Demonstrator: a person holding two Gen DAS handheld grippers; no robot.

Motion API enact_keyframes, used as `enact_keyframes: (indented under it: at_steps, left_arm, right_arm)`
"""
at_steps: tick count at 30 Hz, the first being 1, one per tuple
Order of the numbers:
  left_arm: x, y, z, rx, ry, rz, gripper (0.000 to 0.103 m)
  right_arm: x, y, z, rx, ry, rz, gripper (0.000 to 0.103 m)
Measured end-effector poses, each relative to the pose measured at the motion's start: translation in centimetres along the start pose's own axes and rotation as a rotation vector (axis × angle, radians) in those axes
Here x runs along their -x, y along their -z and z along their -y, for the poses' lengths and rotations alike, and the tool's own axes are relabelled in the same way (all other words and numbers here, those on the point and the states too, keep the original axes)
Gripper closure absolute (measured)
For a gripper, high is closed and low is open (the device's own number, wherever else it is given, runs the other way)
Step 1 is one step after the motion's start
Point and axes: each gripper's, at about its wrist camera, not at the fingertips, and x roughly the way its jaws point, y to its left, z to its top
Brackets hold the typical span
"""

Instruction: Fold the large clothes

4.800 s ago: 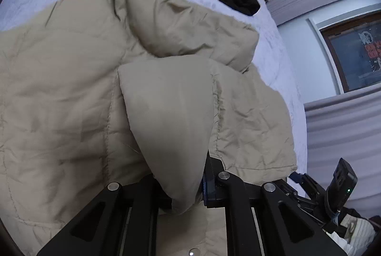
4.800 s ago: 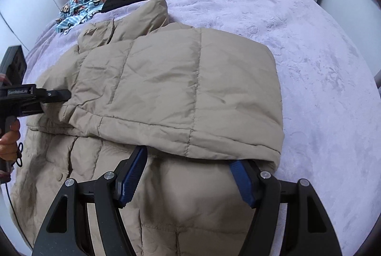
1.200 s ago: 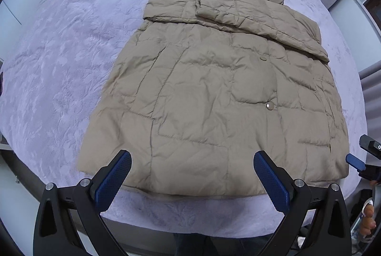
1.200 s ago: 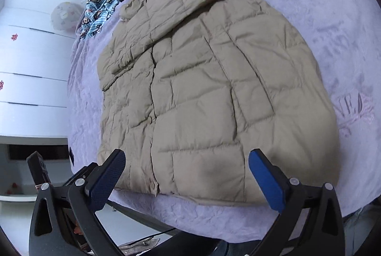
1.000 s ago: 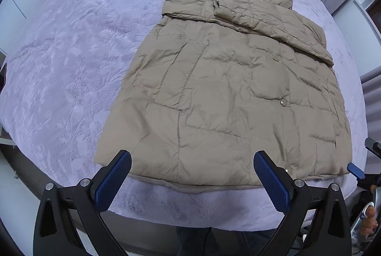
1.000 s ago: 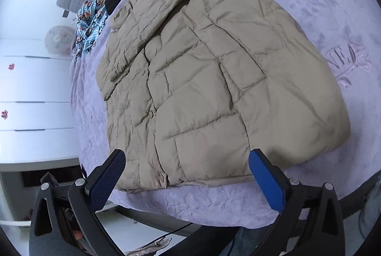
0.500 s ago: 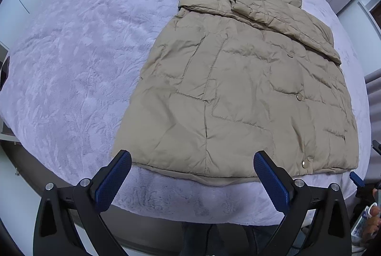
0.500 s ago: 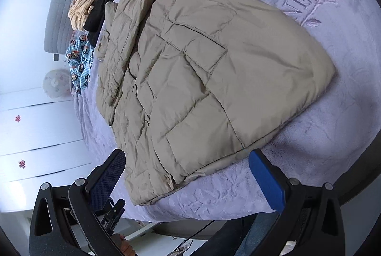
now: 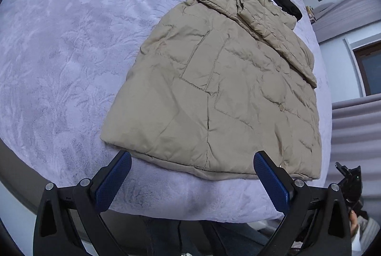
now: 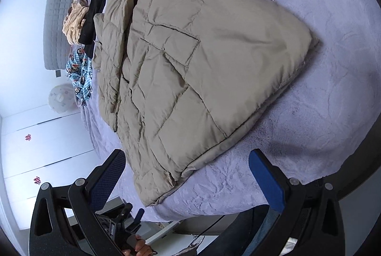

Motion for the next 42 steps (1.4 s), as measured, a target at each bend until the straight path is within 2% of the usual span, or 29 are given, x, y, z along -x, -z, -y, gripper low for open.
enact_keyframes:
  at_steps: [6, 11, 15, 19, 20, 21, 23, 25, 26, 27, 29, 31, 32, 33, 42]
  left_arm:
    - [-3.0, 0.3, -1.8, 0.079, 0.114, -0.080, 0.000]
    - [-5.8, -0.7, -1.4, 0.145, 0.170, -0.096, 0.001]
    - [-6.7, -1.7, -0.3, 0.144, 0.197, -0.087, 0.001]
    - [-7.2, -2.7, 0.1, 0.155, 0.200, -0.092, 0.022]
    - [-7.4, -3.0, 0.1, 0.161, 0.200, -0.096, 0.039]
    - [-7.6, -3.1, 0.0, 0.165, 0.192, -0.108, 0.047]
    - [-7.7, -3.3, -0.3, 0.171, 0.180, -0.111, 0.078]
    - [-7.1, -3.5, -0.4, 0.169, 0.188, -0.093, 0.085]
    - [-6.6, -3.5, -0.3, 0.160, 0.191, -0.079, 0.085]
    - [-6.0, -3.6, -0.1, 0.145, 0.193, -0.063, 0.087]
    - [-5.2, -3.9, 0.4, 0.116, 0.196, -0.043, 0.090]
    - [-4.5, -4.2, 1.0, 0.087, 0.199, -0.026, 0.090]
    - [-4.1, -4.4, 1.3, 0.074, 0.200, -0.015, 0.090]
    - [-3.7, -4.6, 1.6, 0.063, 0.205, -0.005, 0.090]
    - [1.5, -8.1, 4.7, -0.014, 0.236, 0.123, 0.090]
  right_arm:
    - [-0.4, 0.6, 1.4, -0.040, -0.027, -0.016, 0.000]
    - [-0.5, 0.3, 2.0, -0.054, -0.022, -0.008, 0.000]
    - [-0.5, -0.2, 1.9, -0.051, -0.022, 0.012, 0.000]
    - [-0.5, -1.3, 1.9, -0.060, -0.036, 0.046, 0.000]
    - [-0.6, -1.7, 2.0, -0.065, -0.043, 0.054, 0.000]
    - [-0.8, -2.0, 2.0, -0.072, -0.044, 0.061, 0.000]
    - [-1.2, -2.7, 2.3, -0.092, -0.030, 0.068, 0.000]
    - [-1.4, -3.1, 2.7, -0.119, -0.031, 0.080, 0.001]
    - [-1.5, -3.3, 2.9, -0.136, -0.040, 0.088, 0.001]
    - [-1.5, -3.4, 3.2, -0.156, -0.054, 0.095, 0.004]
    - [-1.4, -3.7, 3.8, -0.193, -0.085, 0.105, 0.017]
    - [-1.2, -4.0, 4.3, -0.221, -0.092, 0.111, 0.060]
    - [-1.2, -4.1, 4.5, -0.225, -0.097, 0.111, 0.072]
    - [-1.1, -4.1, 4.5, -0.222, -0.103, 0.112, 0.089]
    - [1.1, -4.4, -1.0, -0.006, -0.091, 0.148, 0.093]
